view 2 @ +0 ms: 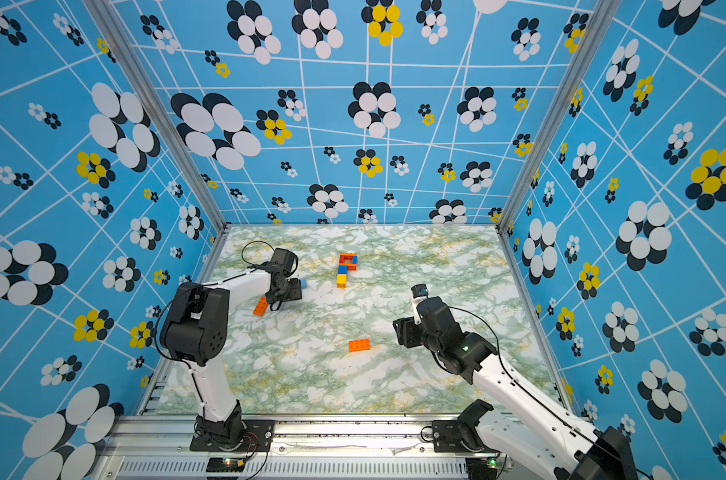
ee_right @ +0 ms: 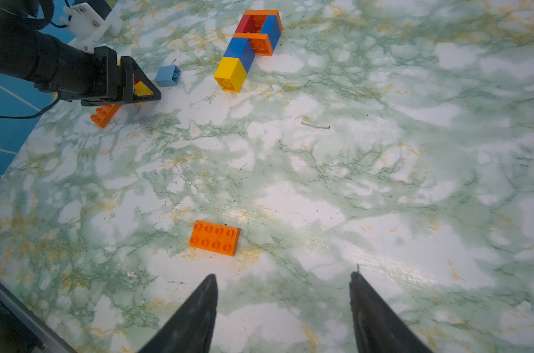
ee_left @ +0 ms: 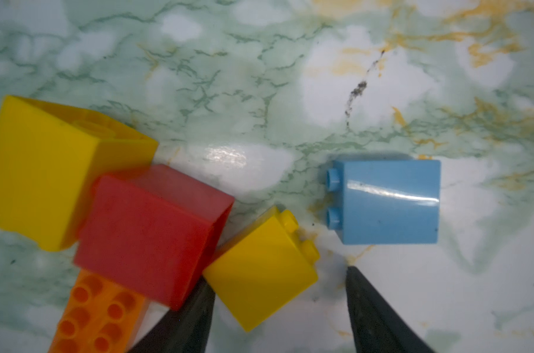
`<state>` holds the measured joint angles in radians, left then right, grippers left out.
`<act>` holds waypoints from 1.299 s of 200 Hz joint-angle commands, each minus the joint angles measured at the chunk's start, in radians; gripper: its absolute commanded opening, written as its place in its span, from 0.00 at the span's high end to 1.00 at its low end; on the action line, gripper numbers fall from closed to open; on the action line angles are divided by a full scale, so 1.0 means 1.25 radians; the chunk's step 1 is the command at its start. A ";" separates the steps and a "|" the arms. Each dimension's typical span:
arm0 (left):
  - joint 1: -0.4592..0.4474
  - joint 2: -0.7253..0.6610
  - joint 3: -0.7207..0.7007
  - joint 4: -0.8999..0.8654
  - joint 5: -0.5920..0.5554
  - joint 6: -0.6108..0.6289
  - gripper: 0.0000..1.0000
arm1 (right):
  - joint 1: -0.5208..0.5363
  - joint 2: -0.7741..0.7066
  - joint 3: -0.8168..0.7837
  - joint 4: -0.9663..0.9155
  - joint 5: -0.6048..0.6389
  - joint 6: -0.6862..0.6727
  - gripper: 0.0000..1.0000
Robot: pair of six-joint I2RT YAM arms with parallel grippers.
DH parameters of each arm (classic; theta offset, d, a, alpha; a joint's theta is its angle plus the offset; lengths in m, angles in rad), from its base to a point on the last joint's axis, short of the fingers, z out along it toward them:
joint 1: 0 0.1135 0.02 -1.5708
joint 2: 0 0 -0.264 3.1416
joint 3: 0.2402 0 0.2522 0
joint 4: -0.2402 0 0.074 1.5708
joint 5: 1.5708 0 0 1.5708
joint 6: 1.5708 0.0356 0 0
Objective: Assemble the letter p with lego
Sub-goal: Move the lego brick at the center of the board, then pick up the lego brick from the center of the board.
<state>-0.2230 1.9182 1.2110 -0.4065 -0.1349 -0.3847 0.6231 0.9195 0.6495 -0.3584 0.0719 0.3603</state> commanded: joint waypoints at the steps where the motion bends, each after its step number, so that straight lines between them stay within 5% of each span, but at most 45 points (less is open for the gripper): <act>1: -0.009 0.016 0.018 -0.037 0.030 0.010 0.31 | -0.002 -0.004 -0.007 -0.003 0.000 0.012 0.31; 64: -0.069 -0.035 0.002 -0.031 0.068 0.000 0.36 | -0.002 0.011 0.000 0.003 -0.003 0.009 0.31; 153: 0.000 -0.026 0.021 -0.055 0.039 0.033 0.31 | -0.002 -0.010 -0.005 -0.007 -0.002 0.014 0.31; 260: -0.004 0.067 0.103 -0.091 0.065 0.076 0.47 | -0.002 -0.008 0.008 -0.017 0.002 0.008 0.31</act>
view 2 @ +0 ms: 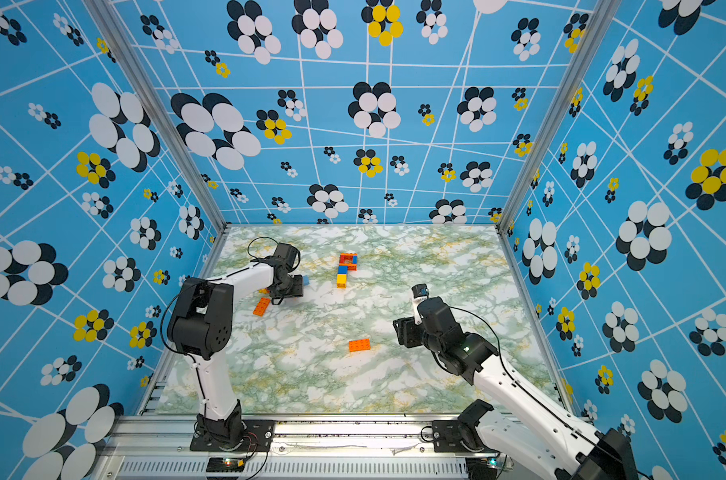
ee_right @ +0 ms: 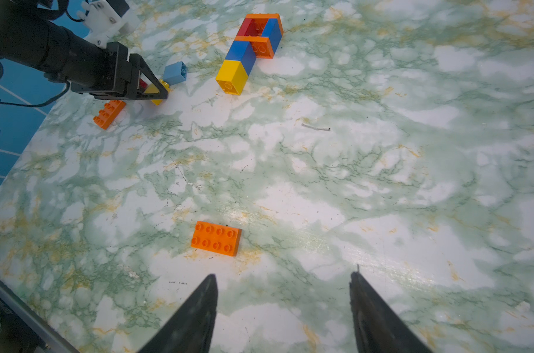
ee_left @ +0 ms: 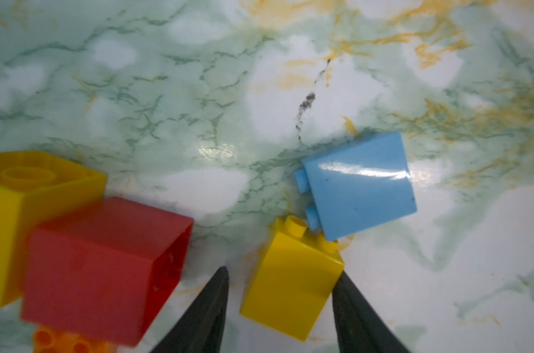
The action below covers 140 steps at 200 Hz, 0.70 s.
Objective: Assemble the letter p with lego
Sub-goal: Pick up the lego brick from the center of the board.
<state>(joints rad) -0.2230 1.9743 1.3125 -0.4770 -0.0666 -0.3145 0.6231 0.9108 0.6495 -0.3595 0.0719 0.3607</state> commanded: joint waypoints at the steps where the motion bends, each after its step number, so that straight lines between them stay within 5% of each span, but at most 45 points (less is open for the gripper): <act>1: -0.004 0.022 0.022 -0.034 0.011 0.021 0.47 | -0.002 0.000 0.008 -0.017 0.002 0.007 0.30; 78: -0.023 -0.049 -0.061 0.022 0.028 0.010 0.68 | -0.002 0.011 0.017 -0.012 -0.010 0.012 0.31; 140: -0.073 -0.271 -0.254 0.121 0.075 -0.003 0.74 | -0.002 0.032 0.002 0.032 -0.074 0.064 0.30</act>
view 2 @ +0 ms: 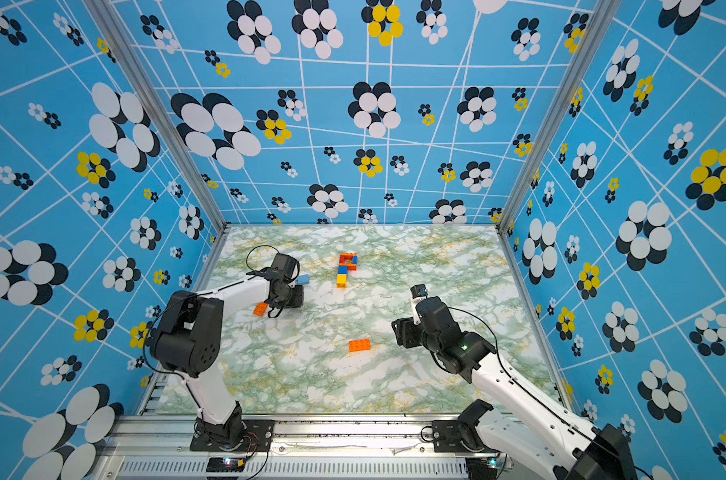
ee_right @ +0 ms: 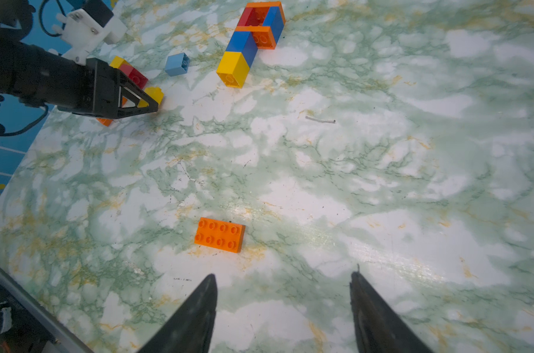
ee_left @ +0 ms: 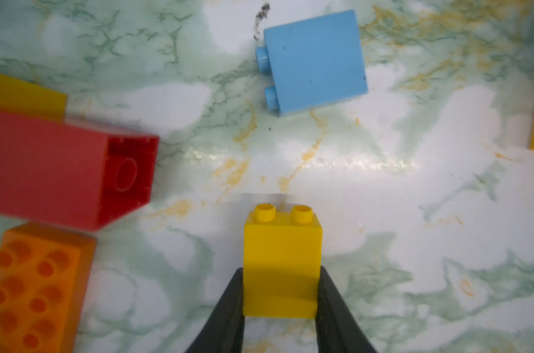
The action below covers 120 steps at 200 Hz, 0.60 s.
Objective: Assemble the letter p with lego
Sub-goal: Pick up the lego brick from the center of the board, then assemble the lego brick with the lego brick.
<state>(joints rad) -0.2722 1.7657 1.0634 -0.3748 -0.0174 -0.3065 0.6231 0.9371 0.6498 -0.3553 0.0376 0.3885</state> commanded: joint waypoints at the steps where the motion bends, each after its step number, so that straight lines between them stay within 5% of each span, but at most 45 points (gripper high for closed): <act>1: -0.035 -0.108 -0.057 0.040 0.037 -0.007 0.74 | -0.002 0.012 0.001 0.029 -0.049 0.043 0.30; 71: -0.282 -0.381 -0.281 0.257 0.147 0.130 0.77 | 0.002 0.083 -0.024 0.162 -0.131 0.223 0.32; 120: -0.372 -0.438 -0.392 0.444 0.198 0.211 0.78 | 0.068 0.130 0.007 0.211 -0.133 0.284 0.39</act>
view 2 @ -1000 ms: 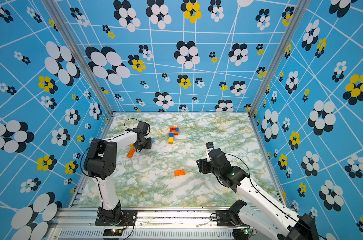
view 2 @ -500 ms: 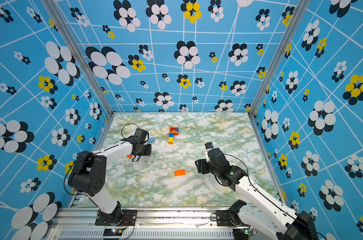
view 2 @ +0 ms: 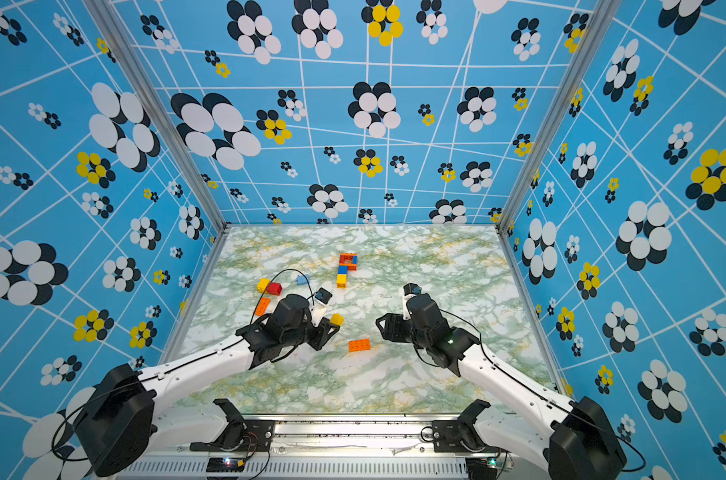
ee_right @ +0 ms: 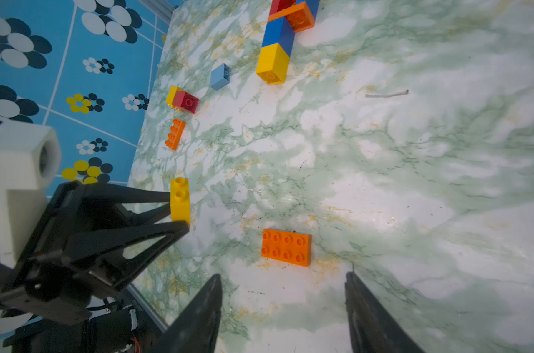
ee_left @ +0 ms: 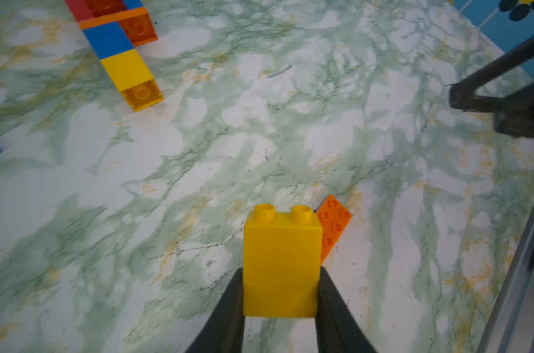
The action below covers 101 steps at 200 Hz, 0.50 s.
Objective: Assemble the letter p with lego
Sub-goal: Assemble the lego brick with the lego brick.
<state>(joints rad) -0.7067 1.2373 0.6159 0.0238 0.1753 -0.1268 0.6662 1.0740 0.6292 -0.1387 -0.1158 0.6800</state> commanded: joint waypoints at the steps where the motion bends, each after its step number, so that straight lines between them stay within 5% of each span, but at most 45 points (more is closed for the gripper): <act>1: -0.026 -0.015 -0.036 0.128 0.044 0.069 0.78 | 0.036 0.022 0.025 0.039 -0.011 0.051 0.39; 101: -0.062 -0.014 -0.120 0.291 0.150 0.098 0.78 | 0.131 0.110 0.062 0.108 -0.052 0.107 0.52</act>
<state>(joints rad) -0.7746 1.2350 0.4759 0.3199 0.3042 -0.0242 0.8173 1.1954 0.6735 -0.0143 -0.1745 0.7803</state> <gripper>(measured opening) 0.351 0.487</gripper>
